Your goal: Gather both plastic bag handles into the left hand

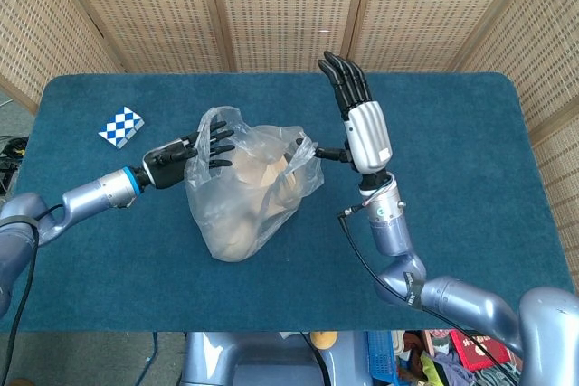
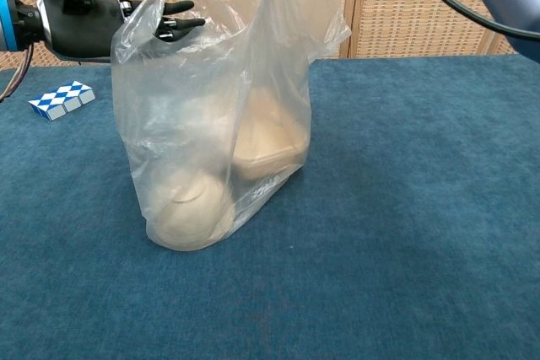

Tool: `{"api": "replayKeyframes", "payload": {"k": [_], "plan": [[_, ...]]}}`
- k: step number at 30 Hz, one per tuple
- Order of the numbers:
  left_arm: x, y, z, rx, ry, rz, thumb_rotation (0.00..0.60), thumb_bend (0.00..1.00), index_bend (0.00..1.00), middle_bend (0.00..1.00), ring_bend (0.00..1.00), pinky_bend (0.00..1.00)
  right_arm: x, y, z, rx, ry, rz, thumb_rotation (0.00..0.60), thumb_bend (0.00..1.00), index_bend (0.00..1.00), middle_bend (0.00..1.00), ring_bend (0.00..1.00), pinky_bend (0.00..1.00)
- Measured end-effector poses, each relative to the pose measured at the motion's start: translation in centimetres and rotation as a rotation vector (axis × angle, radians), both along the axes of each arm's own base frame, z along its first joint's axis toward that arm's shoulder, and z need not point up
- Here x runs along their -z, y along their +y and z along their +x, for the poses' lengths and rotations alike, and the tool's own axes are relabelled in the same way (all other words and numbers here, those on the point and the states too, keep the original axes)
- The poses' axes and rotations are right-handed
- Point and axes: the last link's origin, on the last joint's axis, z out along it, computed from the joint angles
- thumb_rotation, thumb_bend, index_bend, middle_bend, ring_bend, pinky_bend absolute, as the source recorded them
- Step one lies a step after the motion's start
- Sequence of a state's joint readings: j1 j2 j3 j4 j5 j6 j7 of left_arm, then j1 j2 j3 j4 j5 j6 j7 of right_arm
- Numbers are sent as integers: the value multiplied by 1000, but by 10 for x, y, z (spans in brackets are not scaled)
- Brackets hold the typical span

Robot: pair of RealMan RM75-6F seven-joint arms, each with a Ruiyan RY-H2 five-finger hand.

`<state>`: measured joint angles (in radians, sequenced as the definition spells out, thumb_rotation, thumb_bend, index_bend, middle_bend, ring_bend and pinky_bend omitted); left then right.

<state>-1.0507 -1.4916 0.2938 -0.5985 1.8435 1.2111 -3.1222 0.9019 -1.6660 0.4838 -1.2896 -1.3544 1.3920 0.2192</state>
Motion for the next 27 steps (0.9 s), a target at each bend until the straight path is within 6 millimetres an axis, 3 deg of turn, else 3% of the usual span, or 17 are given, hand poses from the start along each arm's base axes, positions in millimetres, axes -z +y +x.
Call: {"api": "replayKeyframes", "payload": {"k": [6,15,22,27], "plan": [[5,0,18,127,74,-21,597,45,142,105,163,260,3,1,2,-6,6,3,600,85,42,71,0,43],[4,-8,31,294,54,126,575,82,229,144,162,241,3,3,3,-13,16,4,600,86,45,72,0,44],[1,-21,39,369,-6,198,588,80,214,144,162,240,3,6,7,-23,21,8,600,85,47,74,0,44],[2,-24,43,388,-1,252,591,12,197,137,162,240,3,8,11,-30,21,14,600,86,50,75,0,44]]}}
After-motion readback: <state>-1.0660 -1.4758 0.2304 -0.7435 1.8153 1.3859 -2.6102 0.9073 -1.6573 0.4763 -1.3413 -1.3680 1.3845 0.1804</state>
